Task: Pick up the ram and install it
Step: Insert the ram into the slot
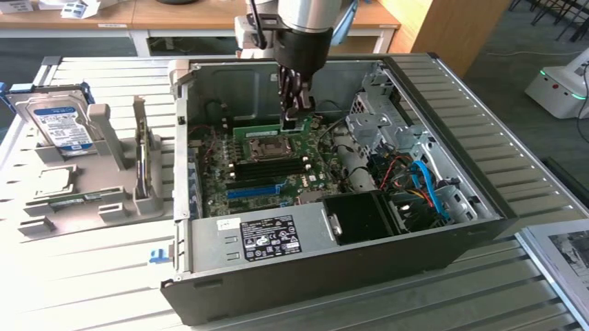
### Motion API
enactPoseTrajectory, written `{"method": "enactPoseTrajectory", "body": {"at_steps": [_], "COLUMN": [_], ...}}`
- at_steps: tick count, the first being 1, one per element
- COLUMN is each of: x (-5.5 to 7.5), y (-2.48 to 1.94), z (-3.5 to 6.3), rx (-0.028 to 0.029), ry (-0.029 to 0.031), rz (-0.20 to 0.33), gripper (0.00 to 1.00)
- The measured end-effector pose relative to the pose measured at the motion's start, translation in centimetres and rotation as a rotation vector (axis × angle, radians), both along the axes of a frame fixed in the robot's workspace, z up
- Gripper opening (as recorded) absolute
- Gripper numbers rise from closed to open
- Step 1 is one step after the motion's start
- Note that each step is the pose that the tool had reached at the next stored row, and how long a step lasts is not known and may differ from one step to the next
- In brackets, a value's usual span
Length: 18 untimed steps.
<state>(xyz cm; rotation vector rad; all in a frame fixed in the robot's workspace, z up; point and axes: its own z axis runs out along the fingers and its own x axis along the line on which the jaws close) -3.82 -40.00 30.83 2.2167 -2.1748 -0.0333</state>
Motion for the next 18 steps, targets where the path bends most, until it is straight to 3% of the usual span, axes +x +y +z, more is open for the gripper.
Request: {"method": "enactPoseTrajectory", "body": {"at_steps": [18], "x": [0.0], "y": [0.0], "z": [-2.81], "rx": [0.0001], "ry": [-0.0001], "rz": [0.0], "gripper": [0.12]}}
